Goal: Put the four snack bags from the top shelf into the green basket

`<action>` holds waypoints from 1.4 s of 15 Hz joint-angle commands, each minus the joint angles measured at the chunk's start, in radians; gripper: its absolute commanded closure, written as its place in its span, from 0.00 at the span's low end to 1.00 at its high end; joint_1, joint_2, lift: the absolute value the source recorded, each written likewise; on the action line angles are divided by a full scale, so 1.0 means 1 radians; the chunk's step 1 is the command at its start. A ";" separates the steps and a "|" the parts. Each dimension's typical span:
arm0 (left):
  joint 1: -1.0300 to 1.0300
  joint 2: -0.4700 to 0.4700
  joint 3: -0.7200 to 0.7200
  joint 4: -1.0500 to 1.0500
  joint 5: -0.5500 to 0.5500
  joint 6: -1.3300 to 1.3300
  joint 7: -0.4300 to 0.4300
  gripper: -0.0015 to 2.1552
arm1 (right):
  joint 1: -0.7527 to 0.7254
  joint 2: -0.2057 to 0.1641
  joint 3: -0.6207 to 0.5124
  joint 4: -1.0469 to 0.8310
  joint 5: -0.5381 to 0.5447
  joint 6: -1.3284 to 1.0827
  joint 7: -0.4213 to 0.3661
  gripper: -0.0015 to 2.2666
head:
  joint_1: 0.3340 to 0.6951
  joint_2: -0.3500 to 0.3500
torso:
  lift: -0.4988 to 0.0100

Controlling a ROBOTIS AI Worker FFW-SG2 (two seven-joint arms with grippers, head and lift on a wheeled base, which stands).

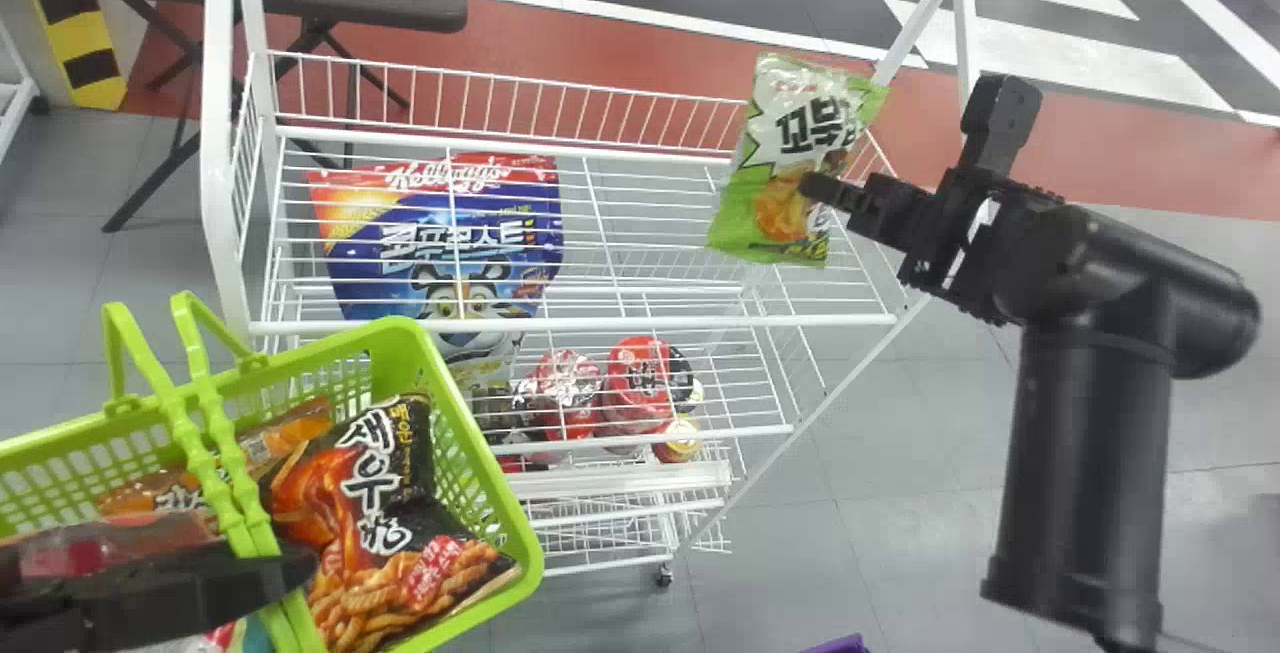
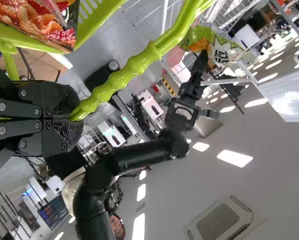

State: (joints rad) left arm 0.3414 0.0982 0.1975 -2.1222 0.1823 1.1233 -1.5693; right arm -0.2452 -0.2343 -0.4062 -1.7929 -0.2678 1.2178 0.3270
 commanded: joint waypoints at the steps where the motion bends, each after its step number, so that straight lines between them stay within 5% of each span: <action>1: -0.022 0.000 -0.003 0.004 -0.006 0.011 -0.011 1.00 | 0.063 0.018 -0.019 -0.213 -0.145 0.303 0.001 0.99 | 1.00 0.00 | 0.97; 3: -0.050 0.000 -0.006 0.014 -0.012 0.027 -0.011 1.00 | 0.101 0.030 -0.023 -0.341 -0.261 0.354 0.000 0.99 | 1.00 0.00 | 0.97; 7: -0.081 0.000 -0.013 0.014 -0.017 0.033 -0.011 1.00 | 0.126 0.075 -0.013 -0.505 -0.436 0.354 0.000 0.99 | 1.00 0.15 | 0.97; 11: -0.105 -0.002 -0.020 0.021 -0.017 0.048 -0.011 1.00 | 0.159 0.109 0.046 -0.586 -0.472 0.354 -0.002 0.99 | 1.00 0.28 | 0.97; 21: -0.114 -0.008 -0.018 0.030 0.006 0.085 -0.011 1.00 | 0.267 0.109 0.253 -0.588 -0.467 0.354 0.000 0.99 | 1.00 0.48 | 0.97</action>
State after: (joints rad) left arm 0.2270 0.0930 0.1786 -2.0910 0.1883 1.1981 -1.5692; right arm 0.0120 -0.1258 -0.1808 -2.3962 -0.7392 1.5456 0.3255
